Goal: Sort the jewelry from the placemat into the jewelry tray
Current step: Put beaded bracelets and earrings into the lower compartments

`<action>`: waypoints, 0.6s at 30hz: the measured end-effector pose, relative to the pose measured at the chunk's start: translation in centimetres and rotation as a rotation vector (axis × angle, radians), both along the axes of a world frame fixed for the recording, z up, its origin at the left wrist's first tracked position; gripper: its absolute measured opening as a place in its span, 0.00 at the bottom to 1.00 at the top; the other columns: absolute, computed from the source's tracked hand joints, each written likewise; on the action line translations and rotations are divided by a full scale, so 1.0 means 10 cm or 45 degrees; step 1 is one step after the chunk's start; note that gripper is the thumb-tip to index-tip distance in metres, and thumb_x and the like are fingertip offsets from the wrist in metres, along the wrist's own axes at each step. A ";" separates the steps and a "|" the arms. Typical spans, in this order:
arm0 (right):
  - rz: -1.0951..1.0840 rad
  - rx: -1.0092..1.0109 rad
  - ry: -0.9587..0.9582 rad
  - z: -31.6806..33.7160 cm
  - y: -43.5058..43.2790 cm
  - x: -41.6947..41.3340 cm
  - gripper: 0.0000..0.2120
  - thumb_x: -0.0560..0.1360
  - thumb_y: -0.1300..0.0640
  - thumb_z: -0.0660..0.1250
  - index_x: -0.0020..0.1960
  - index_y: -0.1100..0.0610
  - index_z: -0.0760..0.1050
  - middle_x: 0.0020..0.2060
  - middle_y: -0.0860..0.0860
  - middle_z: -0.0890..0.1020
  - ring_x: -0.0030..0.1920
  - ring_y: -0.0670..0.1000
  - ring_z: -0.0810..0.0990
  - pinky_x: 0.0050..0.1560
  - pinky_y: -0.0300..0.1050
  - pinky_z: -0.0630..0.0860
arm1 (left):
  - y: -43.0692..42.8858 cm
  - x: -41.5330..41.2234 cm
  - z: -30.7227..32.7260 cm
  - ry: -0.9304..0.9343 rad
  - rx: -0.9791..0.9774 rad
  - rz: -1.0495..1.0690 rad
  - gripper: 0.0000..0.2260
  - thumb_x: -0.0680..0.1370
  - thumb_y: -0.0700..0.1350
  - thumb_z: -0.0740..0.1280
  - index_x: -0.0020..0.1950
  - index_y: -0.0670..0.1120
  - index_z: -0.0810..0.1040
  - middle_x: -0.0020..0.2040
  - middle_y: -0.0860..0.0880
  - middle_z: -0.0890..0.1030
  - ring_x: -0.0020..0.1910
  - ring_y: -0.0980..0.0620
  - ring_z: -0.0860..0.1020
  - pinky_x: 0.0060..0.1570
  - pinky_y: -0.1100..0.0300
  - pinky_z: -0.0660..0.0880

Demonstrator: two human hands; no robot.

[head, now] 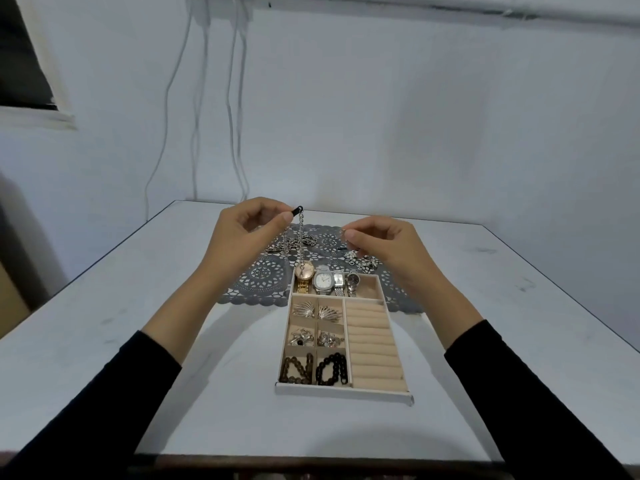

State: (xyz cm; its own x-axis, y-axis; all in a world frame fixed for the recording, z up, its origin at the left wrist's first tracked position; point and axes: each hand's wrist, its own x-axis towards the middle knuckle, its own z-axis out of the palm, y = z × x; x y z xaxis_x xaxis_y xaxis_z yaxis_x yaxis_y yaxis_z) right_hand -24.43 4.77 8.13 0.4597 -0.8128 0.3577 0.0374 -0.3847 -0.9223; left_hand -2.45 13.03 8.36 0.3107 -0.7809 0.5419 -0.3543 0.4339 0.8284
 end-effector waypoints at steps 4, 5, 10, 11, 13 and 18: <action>0.128 -0.029 0.102 -0.10 0.08 -0.03 0.08 0.71 0.61 0.73 0.50 0.61 0.82 0.42 0.57 0.85 0.42 0.52 0.81 0.45 0.42 0.79 | 0.06 0.00 -0.07 0.016 -0.007 -0.007 0.02 0.76 0.42 0.72 0.47 0.49 0.84 0.45 0.43 0.84 0.43 0.55 0.80 0.46 0.66 0.76; 0.157 -0.034 0.128 -0.12 0.09 -0.03 0.08 0.71 0.62 0.72 0.50 0.62 0.82 0.41 0.56 0.85 0.41 0.50 0.81 0.44 0.41 0.79 | 0.07 0.00 -0.09 0.016 -0.003 -0.004 0.02 0.76 0.43 0.72 0.47 0.49 0.84 0.44 0.43 0.84 0.43 0.55 0.80 0.47 0.65 0.77; 0.313 -0.075 0.334 -0.17 0.18 -0.03 0.05 0.72 0.63 0.72 0.48 0.60 0.82 0.39 0.51 0.85 0.37 0.45 0.82 0.41 0.34 0.77 | 0.08 0.02 -0.17 0.019 0.000 0.000 0.03 0.76 0.43 0.72 0.46 0.51 0.84 0.40 0.52 0.84 0.42 0.56 0.80 0.47 0.65 0.77; 0.350 -0.063 0.364 -0.18 0.19 -0.04 0.05 0.72 0.64 0.72 0.47 0.60 0.82 0.38 0.50 0.85 0.38 0.45 0.82 0.40 0.34 0.77 | 0.08 0.02 -0.18 0.021 -0.002 -0.001 0.03 0.76 0.42 0.72 0.46 0.51 0.84 0.39 0.54 0.84 0.42 0.57 0.81 0.47 0.65 0.77; 0.412 -0.053 0.434 -0.21 0.19 -0.04 0.05 0.72 0.64 0.72 0.48 0.61 0.82 0.39 0.52 0.85 0.39 0.48 0.82 0.42 0.37 0.79 | 0.08 0.03 -0.21 0.040 -0.003 -0.002 0.03 0.76 0.42 0.72 0.46 0.50 0.84 0.39 0.54 0.84 0.42 0.57 0.81 0.46 0.65 0.77; 0.490 -0.053 0.647 -0.29 0.18 -0.03 0.05 0.71 0.60 0.73 0.47 0.58 0.84 0.37 0.53 0.84 0.33 0.45 0.76 0.34 0.33 0.70 | 0.06 0.08 -0.28 0.046 0.004 -0.009 0.04 0.76 0.42 0.72 0.46 0.51 0.84 0.40 0.52 0.84 0.42 0.56 0.81 0.47 0.65 0.77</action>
